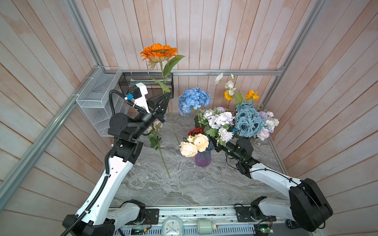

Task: Arrange the flowers into the vase
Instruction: 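Lift the orange gerbera high with the left gripper, then carry the orange gerbera over the vase and lower it in with the left gripper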

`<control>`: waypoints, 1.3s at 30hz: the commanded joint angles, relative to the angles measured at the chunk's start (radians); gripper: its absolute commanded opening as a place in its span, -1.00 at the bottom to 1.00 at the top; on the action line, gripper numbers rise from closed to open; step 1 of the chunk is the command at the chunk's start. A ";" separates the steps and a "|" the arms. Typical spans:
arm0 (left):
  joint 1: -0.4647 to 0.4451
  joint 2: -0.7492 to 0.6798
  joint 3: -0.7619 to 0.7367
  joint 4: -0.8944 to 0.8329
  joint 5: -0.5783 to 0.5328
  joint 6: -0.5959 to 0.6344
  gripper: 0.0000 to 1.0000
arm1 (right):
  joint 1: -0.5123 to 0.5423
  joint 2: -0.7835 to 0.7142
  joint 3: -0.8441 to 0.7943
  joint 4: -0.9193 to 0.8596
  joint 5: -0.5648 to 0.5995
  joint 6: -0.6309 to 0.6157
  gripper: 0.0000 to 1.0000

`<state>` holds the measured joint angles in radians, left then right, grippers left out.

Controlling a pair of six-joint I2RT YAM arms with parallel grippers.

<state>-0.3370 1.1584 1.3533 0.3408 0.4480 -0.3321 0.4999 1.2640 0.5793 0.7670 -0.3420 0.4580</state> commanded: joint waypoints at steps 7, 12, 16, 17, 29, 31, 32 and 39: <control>-0.006 0.097 0.127 0.234 -0.132 -0.042 -1.00 | 0.015 0.015 0.018 0.015 -0.022 0.010 -0.74; -0.007 0.119 0.128 0.341 -0.130 -0.166 -1.00 | 0.015 0.011 0.009 0.016 -0.017 0.010 -0.74; -0.006 0.132 0.116 0.375 -0.086 -0.283 -1.00 | 0.015 0.002 0.004 0.010 -0.011 0.002 -0.74; -0.007 0.133 0.106 0.384 -0.083 -0.308 -1.00 | 0.015 0.000 0.002 0.007 -0.012 0.000 -0.74; -0.062 0.203 -0.029 0.541 -0.016 -0.371 -1.00 | 0.014 -0.012 -0.009 0.003 -0.001 -0.011 -0.74; -0.101 0.219 -0.036 0.539 -0.012 -0.316 -1.00 | 0.015 -0.011 -0.012 0.005 0.000 -0.011 -0.74; -0.115 0.226 -0.038 0.541 -0.006 -0.299 -1.00 | 0.015 -0.011 -0.013 0.004 0.000 -0.010 -0.74; -0.202 0.265 -0.024 0.450 0.021 -0.157 -1.00 | 0.015 -0.015 -0.019 0.002 0.005 -0.019 -0.74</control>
<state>-0.5159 1.4193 1.3231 0.8139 0.4416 -0.5850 0.5053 1.2629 0.5758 0.7708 -0.3393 0.4576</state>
